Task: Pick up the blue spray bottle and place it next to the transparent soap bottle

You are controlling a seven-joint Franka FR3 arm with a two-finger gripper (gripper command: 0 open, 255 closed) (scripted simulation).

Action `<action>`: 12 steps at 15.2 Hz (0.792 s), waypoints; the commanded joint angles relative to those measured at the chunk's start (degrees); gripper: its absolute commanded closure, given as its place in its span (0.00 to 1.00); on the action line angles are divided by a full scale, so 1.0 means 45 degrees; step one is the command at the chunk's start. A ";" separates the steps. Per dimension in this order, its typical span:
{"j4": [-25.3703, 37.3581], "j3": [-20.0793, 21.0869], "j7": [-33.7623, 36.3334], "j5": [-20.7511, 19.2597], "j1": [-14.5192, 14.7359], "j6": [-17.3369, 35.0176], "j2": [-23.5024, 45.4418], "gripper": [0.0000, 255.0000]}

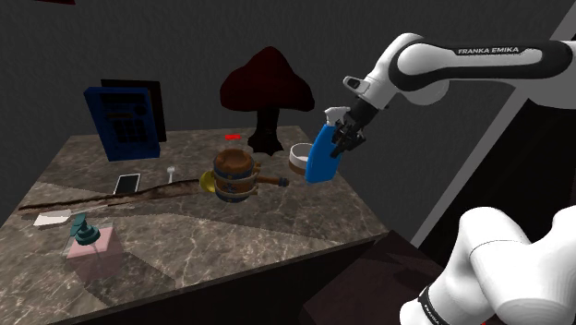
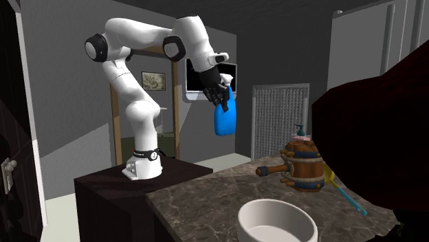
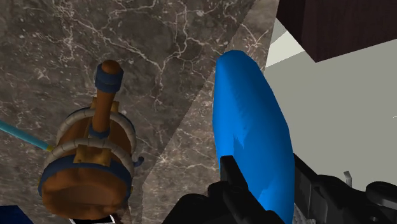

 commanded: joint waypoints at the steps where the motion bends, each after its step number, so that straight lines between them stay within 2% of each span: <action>1: 0.0313 0.0071 0.0121 -0.0010 0.0004 -0.0324 -0.0024 1.00; 12: 0.2061 0.0441 0.0763 -0.0021 0.0072 -0.2045 -0.0092 1.00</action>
